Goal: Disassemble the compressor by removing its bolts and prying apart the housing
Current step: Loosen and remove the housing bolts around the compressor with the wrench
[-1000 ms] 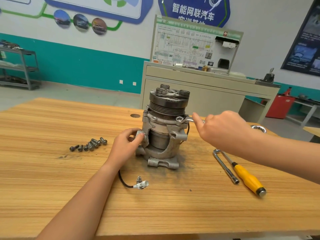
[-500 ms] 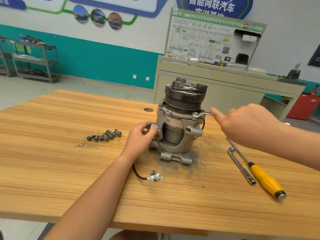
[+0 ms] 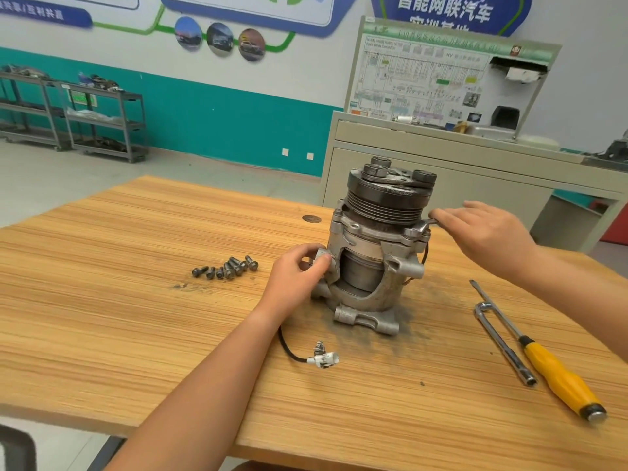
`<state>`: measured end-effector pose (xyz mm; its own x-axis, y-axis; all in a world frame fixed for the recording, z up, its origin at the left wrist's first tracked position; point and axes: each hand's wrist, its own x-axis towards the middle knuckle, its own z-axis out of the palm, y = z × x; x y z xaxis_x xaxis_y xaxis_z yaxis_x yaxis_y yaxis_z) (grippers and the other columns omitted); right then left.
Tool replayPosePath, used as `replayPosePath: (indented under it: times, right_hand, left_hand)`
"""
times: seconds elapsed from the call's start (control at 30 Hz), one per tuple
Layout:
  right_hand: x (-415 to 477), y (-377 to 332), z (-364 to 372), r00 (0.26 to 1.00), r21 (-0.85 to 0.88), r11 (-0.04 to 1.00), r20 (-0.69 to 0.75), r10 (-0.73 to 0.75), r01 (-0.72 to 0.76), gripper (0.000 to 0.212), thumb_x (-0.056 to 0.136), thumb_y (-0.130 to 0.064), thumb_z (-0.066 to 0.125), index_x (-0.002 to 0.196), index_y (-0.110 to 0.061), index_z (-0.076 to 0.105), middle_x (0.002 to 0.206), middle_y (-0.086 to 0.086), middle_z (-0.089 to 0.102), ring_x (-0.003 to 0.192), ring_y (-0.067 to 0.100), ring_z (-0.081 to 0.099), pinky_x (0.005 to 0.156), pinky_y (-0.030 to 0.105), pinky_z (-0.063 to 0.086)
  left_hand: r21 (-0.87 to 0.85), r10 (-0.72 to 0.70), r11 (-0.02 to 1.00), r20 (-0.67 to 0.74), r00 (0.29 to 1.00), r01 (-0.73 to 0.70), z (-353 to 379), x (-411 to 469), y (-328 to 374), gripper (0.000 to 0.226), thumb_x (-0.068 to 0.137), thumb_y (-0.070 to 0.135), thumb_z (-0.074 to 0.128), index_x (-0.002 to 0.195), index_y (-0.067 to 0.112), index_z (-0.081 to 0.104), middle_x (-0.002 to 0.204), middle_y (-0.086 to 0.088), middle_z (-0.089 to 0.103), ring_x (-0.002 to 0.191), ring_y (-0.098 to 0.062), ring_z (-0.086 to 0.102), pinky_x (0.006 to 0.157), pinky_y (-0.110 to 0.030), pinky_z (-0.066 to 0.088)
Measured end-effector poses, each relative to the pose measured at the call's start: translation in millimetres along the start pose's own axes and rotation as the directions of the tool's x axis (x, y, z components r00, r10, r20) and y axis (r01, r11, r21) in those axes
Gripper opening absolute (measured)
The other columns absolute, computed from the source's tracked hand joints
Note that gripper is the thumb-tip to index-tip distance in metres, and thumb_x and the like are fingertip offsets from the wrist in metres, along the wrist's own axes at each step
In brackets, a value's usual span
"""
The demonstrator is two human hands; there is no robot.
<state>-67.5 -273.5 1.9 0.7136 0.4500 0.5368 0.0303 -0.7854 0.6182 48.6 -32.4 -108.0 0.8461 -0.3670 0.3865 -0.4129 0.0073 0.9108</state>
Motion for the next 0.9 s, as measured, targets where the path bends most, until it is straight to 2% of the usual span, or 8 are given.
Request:
replayPosePath:
  times: [0.1, 0.2, 0.27, 0.37, 0.43, 0.57, 0.77, 0.9]
  right_hand:
    - [1, -1, -7, 1.000, 0.012, 1.000, 0.016, 0.012, -0.013, 0.020, 0.071, 0.014, 0.070, 0.089, 0.007, 0.068, 0.071, 0.020, 0.068, 0.055, 0.031, 0.065, 0.049, 0.039, 0.054]
    - [-1, -11, -34, 0.968, 0.190, 0.950, 0.010, 0.252, -0.249, 0.021, 0.089, -0.005, 0.048, 0.097, 0.009, 0.060, 0.057, 0.014, 0.058, 0.040, 0.028, 0.052, 0.033, 0.022, 0.036]
    - [-4, -17, -56, 0.887, 0.356, 0.825, 0.027, 0.461, -0.439, 0.027, 0.093, -0.012, 0.041, 0.110, 0.007, 0.051, 0.049, -0.003, 0.043, 0.034, 0.020, 0.039, 0.040, 0.014, 0.025]
    - [-12, -25, -81, 0.855, 0.288, 0.805, 0.170, 0.490, -0.518, 0.032, 0.096, -0.016, 0.039, 0.124, -0.003, 0.045, 0.046, -0.012, 0.031, 0.035, 0.008, 0.032, 0.042, 0.015, 0.022]
    - [-16, -25, -88, 0.840, 0.114, 0.858, 0.303, 0.450, -0.501, 0.040, 0.094, -0.023, 0.034, 0.133, -0.015, 0.039, 0.045, -0.008, 0.035, 0.037, 0.010, 0.035, 0.040, 0.017, 0.021]
    - [-19, -28, -80, 0.761, -0.210, 0.915, 0.508, 0.403, -0.344, 0.052, 0.100, -0.023, 0.030, 0.144, -0.034, 0.005, 0.058, -0.006, 0.044, 0.047, 0.006, 0.038, 0.038, 0.020, 0.026]
    - [-6, -33, -71, 0.733, -0.272, 0.925, 0.567, 0.377, -0.266, 0.057, 0.094, -0.009, 0.038, 0.142, -0.029, 0.014, 0.056, -0.004, 0.042, 0.046, 0.008, 0.038, 0.036, 0.020, 0.024]
    - [3, -36, -75, 0.733, -0.358, 0.930, 0.610, 0.301, -0.085, 0.059, 0.088, -0.001, 0.044, 0.140, -0.015, 0.020, 0.054, -0.003, 0.039, 0.042, 0.011, 0.036, 0.034, 0.023, 0.023]
  left_hand:
    - [-0.013, 0.002, 1.000, 0.005, 1.000, -0.002, 1, 1, 0, 0.011, 0.090, 0.025, 0.058, 0.098, 0.026, 0.065, 0.096, 0.006, 0.068, 0.089, -0.018, 0.064, 0.063, -0.008, 0.045]
    - [-0.010, 0.001, 1.000, 0.019, 1.000, -0.001, 0, 1, 0, 0.014, 0.090, 0.025, 0.058, 0.101, 0.023, 0.066, 0.097, 0.005, 0.068, 0.090, -0.018, 0.063, 0.064, -0.010, 0.046]
    - [-0.006, 0.007, 1.000, 0.022, 1.000, -0.007, 0, 1, 0, 0.014, 0.091, 0.026, 0.057, 0.102, 0.023, 0.065, 0.097, 0.006, 0.068, 0.090, -0.016, 0.063, 0.063, -0.008, 0.046]
    - [-0.005, 0.014, 1.000, 0.030, 0.999, -0.013, 0, 1, 1, 0.011, 0.091, 0.028, 0.056, 0.099, 0.028, 0.064, 0.095, 0.007, 0.068, 0.089, -0.014, 0.064, 0.064, -0.008, 0.046]
    - [-0.006, 0.016, 1.000, 0.035, 0.999, -0.016, 0, 0, 2, 0.009, 0.091, 0.029, 0.056, 0.096, 0.032, 0.063, 0.093, 0.008, 0.069, 0.088, -0.012, 0.064, 0.063, -0.008, 0.046]
    - [0.001, 0.020, 1.000, 0.038, 0.999, -0.020, -1, 0, 1, 0.010, 0.091, 0.032, 0.055, 0.098, 0.033, 0.063, 0.093, 0.009, 0.069, 0.088, -0.007, 0.064, 0.063, -0.006, 0.045]
    - [-0.004, 0.013, 1.000, 0.023, 1.000, -0.013, -1, 1, -1, 0.016, 0.091, 0.029, 0.056, 0.102, 0.025, 0.067, 0.094, 0.007, 0.070, 0.088, -0.006, 0.064, 0.062, -0.006, 0.043]
    - [0.006, 0.027, 1.000, 0.028, 0.999, -0.028, 0, -1, 2, 0.011, 0.091, 0.028, 0.055, 0.092, 0.035, 0.064, 0.091, 0.009, 0.069, 0.083, 0.000, 0.063, 0.062, -0.005, 0.043]
